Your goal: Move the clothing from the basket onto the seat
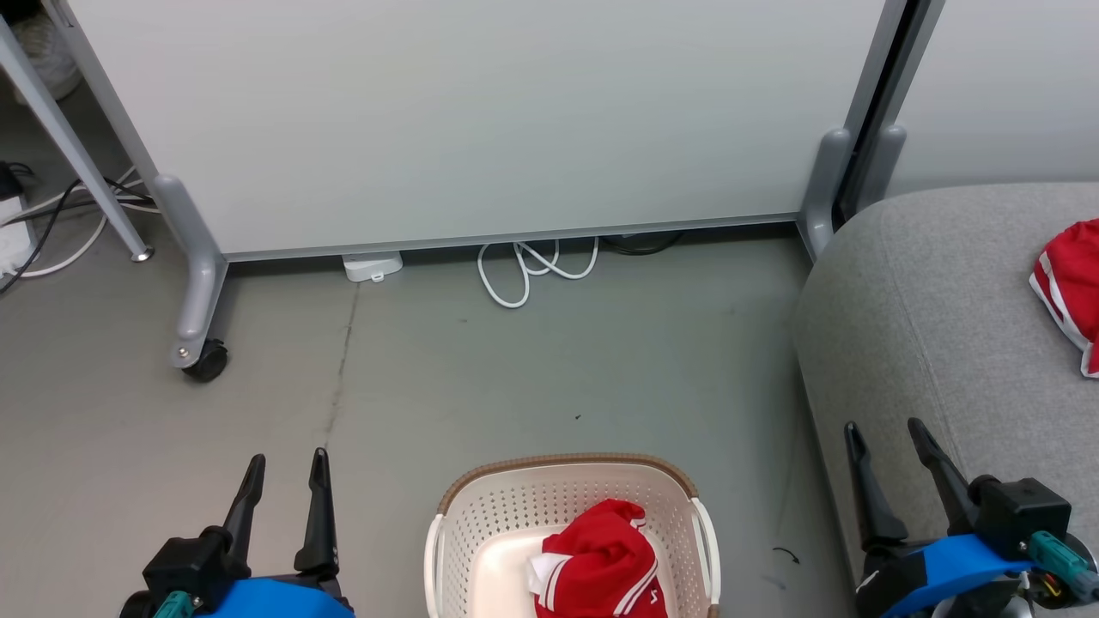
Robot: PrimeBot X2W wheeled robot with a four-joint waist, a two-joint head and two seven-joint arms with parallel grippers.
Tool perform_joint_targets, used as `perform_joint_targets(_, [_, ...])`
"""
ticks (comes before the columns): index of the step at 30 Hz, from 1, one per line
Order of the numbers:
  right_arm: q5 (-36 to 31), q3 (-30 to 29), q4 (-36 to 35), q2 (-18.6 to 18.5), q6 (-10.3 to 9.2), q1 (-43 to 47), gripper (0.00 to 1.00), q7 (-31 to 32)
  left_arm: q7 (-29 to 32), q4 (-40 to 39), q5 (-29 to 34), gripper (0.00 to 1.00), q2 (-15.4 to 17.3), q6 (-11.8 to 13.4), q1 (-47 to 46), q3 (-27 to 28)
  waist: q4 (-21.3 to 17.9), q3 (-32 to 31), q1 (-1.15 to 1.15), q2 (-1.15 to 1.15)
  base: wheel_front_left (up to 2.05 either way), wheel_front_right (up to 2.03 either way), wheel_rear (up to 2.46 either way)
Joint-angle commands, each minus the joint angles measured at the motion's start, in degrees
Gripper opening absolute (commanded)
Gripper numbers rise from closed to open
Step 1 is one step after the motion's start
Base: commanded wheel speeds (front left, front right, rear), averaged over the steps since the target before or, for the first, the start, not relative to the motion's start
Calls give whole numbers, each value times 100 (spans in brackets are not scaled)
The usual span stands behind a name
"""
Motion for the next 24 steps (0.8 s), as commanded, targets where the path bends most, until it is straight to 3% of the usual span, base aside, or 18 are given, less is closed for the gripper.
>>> perform_joint_targets(1, [-40,-4,-13,6,3,37,100,23,-15,-21,9,100,8,-43,-85,10,-15,16,0,0,0,0,0])
perform_joint_targets(15, [-1,113,-92,7,3,-159,100,50,-15,-66,63,100,-16,-43,-224,-96,-148,328,0,0,0,0,0])
perform_joint_targets(24, [-53,352,-216,4,3,-471,100,54,-15,88,1,100,-44,-43,-574,-286,-619,1102,0,0,0,0,0])
